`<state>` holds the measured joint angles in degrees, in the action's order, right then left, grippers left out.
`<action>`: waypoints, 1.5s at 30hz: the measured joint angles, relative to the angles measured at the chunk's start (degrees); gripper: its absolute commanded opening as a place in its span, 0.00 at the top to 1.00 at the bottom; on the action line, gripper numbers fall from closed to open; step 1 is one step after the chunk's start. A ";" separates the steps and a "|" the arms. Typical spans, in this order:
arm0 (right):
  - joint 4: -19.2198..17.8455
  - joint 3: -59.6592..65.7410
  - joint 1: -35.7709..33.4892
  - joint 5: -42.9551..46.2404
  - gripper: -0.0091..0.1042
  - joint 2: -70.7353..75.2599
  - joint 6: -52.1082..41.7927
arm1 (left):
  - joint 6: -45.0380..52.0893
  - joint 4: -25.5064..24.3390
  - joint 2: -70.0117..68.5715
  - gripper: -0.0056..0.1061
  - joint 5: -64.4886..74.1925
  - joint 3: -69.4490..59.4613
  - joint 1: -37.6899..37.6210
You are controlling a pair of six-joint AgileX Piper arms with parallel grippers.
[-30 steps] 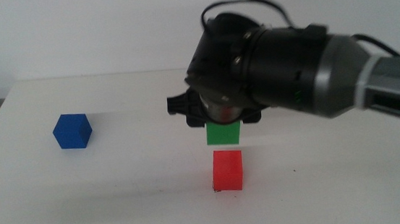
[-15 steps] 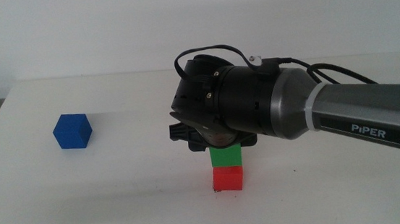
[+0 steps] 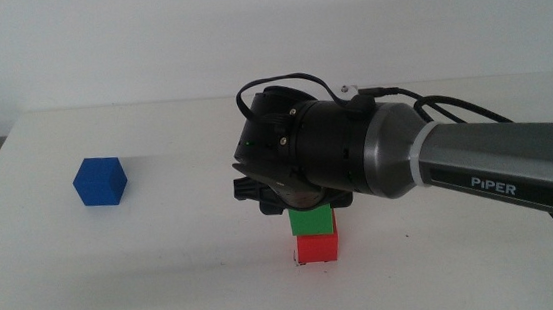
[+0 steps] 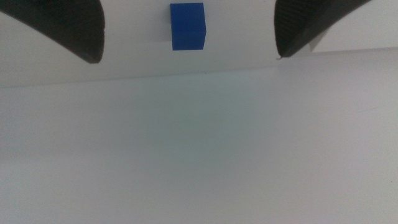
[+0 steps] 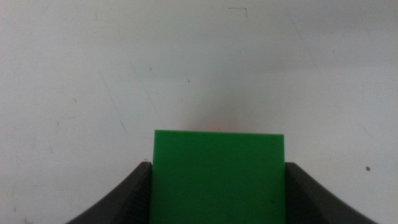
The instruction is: Stack red cubes first, then green, then blue cubes in a specific spot.
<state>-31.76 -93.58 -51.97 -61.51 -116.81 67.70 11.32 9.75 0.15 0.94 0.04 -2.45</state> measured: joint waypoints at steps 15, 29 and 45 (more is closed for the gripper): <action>-0.10 0.15 0.00 0.15 0.66 1.65 -0.71 | 0.00 0.00 0.00 0.12 0.00 0.00 0.00; -1.77 5.70 0.00 5.98 0.66 3.93 -0.59 | 0.00 0.00 0.00 0.12 0.00 0.00 0.00; -4.12 5.83 0.00 4.74 0.66 3.59 0.76 | 0.00 0.00 0.00 0.12 0.00 0.00 0.00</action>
<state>-35.88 -87.75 -51.97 -56.77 -113.22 68.46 11.32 9.75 0.15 0.94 0.04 -2.45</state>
